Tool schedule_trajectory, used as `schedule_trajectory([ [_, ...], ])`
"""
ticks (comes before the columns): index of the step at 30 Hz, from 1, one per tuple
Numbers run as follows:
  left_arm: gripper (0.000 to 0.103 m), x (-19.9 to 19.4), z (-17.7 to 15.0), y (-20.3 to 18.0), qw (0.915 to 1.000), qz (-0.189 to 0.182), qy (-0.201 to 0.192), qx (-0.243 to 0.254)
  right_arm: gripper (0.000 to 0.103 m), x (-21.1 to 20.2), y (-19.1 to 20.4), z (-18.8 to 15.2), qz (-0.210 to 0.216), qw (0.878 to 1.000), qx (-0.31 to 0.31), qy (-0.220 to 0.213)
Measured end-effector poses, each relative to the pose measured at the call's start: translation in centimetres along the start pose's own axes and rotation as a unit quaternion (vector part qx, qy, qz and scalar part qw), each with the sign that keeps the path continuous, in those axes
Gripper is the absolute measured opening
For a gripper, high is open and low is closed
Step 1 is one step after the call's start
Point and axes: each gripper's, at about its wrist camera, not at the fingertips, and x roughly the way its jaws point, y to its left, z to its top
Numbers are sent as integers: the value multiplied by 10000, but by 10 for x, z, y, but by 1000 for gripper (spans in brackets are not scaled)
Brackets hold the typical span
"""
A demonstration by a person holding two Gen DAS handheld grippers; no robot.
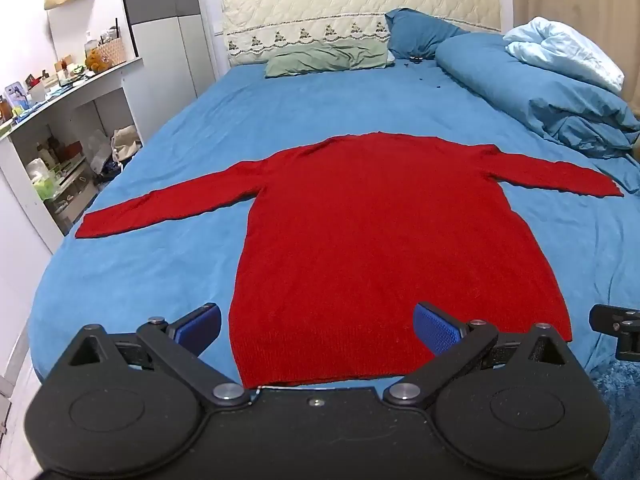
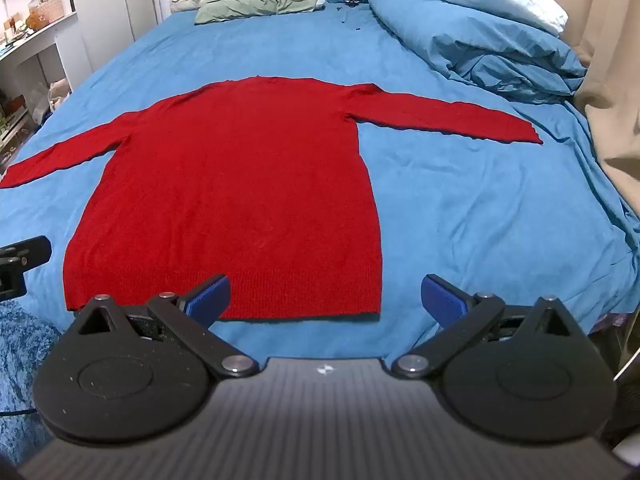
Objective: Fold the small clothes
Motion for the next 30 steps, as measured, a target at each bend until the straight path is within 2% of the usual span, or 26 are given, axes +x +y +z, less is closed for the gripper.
schedule_trajectory([
  [8, 103, -1, 8, -1, 10000, -37, -46, 36, 103, -3, -1, 0, 16, 10000, -1, 26],
  [11, 103, -4, -1, -3, 9999, -2, -127, 59, 103, -4, -2, 0, 33, 10000, 3, 46],
  [30, 103, -7, -3, -3, 9998, -39, -187, 34, 103, -2, 2, -2, 41, 10000, -18, 77],
])
